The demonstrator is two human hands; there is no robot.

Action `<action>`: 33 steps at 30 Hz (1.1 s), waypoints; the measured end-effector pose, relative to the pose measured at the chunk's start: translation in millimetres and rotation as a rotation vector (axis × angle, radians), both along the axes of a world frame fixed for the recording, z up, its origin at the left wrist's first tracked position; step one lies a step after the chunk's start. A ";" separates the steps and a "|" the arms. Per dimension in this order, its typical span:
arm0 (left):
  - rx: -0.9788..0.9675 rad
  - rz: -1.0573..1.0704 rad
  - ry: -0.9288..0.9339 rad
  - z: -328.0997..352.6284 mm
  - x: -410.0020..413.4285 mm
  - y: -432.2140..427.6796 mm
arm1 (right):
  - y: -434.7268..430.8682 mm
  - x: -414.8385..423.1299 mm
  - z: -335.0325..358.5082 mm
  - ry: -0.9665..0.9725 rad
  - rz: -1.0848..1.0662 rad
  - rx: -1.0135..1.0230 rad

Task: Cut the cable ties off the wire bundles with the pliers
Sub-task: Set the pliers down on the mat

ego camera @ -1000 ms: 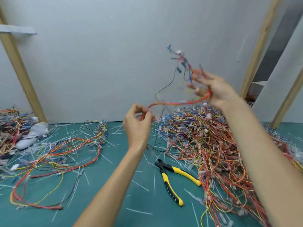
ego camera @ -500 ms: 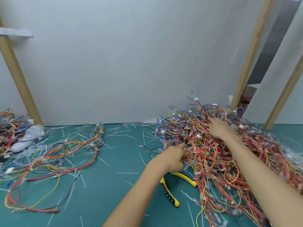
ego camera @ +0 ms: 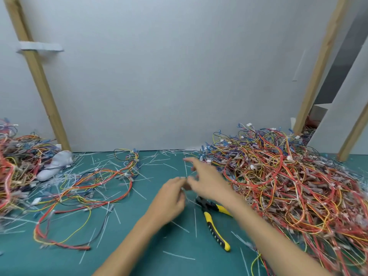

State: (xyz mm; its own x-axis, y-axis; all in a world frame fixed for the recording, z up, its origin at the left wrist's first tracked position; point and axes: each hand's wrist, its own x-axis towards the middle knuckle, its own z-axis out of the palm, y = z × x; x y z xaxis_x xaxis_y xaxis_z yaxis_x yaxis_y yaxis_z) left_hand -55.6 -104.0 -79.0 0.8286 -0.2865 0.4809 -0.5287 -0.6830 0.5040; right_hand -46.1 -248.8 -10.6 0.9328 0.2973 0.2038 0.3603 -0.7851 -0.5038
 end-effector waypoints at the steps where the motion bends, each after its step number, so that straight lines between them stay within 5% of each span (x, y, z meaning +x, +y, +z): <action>1: 0.044 0.016 0.008 -7.7 -3.3 14.0 | 13.7 -4.3 -12.8 0.058 0.041 0.049; 6: 0.024 0.114 0.040 -28.7 -22.2 62.6 | 60.8 -11.3 -65.6 0.113 0.096 0.099; 11: -0.016 0.148 0.076 -25.7 -26.4 66.0 | 64.0 -13.1 -93.1 -0.050 0.085 0.005; 33: 0.143 0.210 -0.032 -23.7 -44.9 64.5 | 63.7 -21.6 -93.9 -0.165 0.126 -0.153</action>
State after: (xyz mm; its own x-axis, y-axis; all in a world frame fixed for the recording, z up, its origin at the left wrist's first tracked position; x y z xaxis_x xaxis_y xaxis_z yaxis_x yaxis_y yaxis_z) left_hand -100.6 -39.5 -102.7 0.8622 -0.1765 0.4748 -0.3817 -0.8426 0.3799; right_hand -67.7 -185.1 -104.5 0.8446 0.4477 0.2938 0.5271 -0.7914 -0.3094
